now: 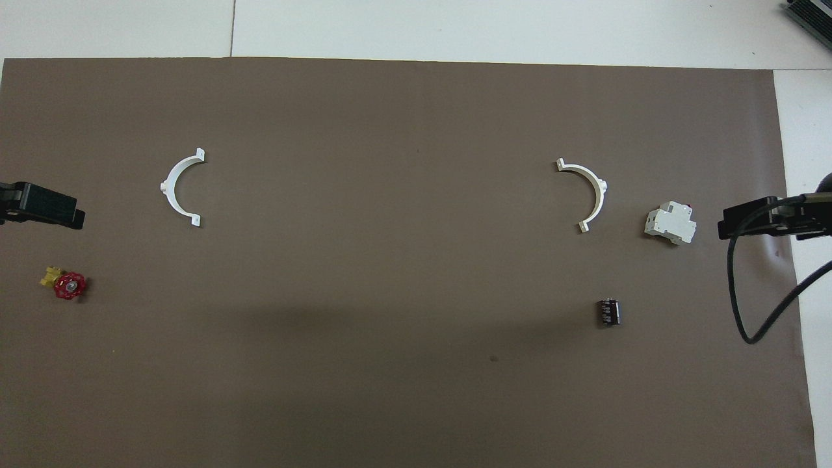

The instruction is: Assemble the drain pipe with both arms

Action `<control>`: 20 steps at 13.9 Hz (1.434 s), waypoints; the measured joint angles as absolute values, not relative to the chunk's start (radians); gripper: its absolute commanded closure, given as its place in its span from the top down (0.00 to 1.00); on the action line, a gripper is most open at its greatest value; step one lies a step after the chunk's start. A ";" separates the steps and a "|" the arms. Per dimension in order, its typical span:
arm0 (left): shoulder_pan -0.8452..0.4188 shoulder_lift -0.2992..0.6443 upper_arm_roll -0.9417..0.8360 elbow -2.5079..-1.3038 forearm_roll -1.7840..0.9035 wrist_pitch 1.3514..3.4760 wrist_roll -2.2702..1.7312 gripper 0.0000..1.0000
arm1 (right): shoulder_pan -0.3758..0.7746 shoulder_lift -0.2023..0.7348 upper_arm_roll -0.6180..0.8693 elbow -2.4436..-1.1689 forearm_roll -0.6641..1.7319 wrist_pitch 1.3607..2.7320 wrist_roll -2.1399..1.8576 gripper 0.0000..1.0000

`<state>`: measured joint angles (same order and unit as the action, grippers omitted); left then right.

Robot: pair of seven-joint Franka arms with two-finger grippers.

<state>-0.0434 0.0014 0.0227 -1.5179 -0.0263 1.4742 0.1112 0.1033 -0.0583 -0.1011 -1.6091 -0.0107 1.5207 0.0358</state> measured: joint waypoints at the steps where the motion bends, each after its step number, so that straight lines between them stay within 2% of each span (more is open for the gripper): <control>1: -0.043 0.001 0.023 -1.518 -0.026 1.474 0.111 1.00 | 0.103 -0.058 -0.101 -1.609 -0.011 1.521 0.036 1.00; 12: -0.043 0.001 0.023 -1.518 -0.026 1.474 0.111 1.00 | 0.093 -0.075 -0.119 -1.631 -0.011 1.548 0.008 1.00; 14: -0.043 0.001 0.023 -1.518 -0.026 1.474 0.111 1.00 | 0.095 -0.073 -0.117 -1.688 -0.011 1.641 -0.045 1.00; 17: -0.043 0.001 0.023 -1.518 -0.026 1.474 0.111 1.00 | 0.095 -0.040 -0.117 -1.858 0.017 1.915 -0.170 1.00; 20: -0.043 0.001 0.023 -1.518 -0.026 1.474 0.111 1.00 | 0.099 0.102 -0.115 -1.922 0.105 2.119 -0.333 1.00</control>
<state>-0.0434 0.0014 0.0227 -1.5179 -0.0263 1.4738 0.1110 0.0988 0.1016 -0.1149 -1.9216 0.1055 2.1189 -0.3334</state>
